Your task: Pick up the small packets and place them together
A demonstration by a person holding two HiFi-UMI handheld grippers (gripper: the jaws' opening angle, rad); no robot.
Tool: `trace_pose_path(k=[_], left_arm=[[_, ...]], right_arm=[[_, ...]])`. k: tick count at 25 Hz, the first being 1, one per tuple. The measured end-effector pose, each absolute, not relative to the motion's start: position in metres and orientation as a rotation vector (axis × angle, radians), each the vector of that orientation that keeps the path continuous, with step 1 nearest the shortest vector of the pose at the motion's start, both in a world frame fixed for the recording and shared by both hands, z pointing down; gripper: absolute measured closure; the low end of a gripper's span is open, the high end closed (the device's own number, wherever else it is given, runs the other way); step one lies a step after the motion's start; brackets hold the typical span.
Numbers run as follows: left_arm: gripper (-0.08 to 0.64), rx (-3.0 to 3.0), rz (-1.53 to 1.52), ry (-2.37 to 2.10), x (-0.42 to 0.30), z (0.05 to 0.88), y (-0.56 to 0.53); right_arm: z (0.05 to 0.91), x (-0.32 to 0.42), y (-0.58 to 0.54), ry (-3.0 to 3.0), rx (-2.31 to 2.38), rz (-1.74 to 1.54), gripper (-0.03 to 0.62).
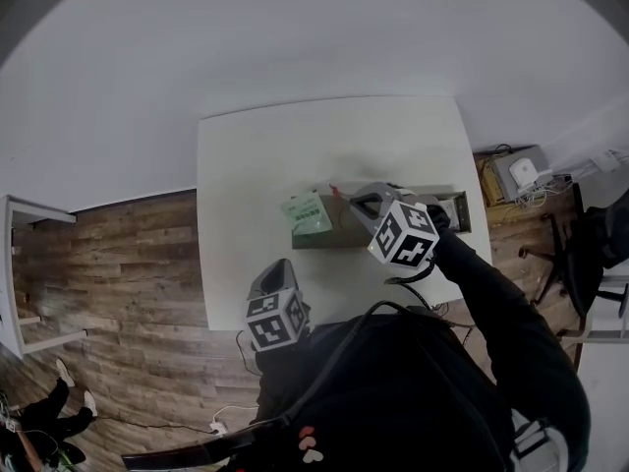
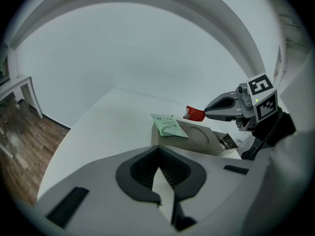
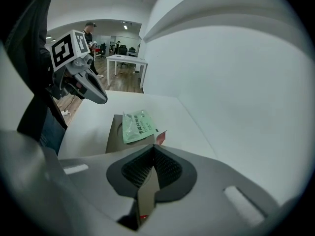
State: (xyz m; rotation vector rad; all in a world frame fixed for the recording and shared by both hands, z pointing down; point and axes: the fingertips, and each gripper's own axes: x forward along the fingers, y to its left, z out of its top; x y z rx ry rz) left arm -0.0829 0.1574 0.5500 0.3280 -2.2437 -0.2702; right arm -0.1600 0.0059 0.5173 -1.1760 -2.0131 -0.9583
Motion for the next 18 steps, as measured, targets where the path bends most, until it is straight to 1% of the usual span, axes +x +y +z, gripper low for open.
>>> trace_pose_path(k=[18], left_arm=[[0.561, 0.308, -0.287, -2.244, -0.080, 0.553, 0.161]], right_arm=[[0.546, -0.131, 0.035, -1.911, -1.296, -0.975, 0.591]])
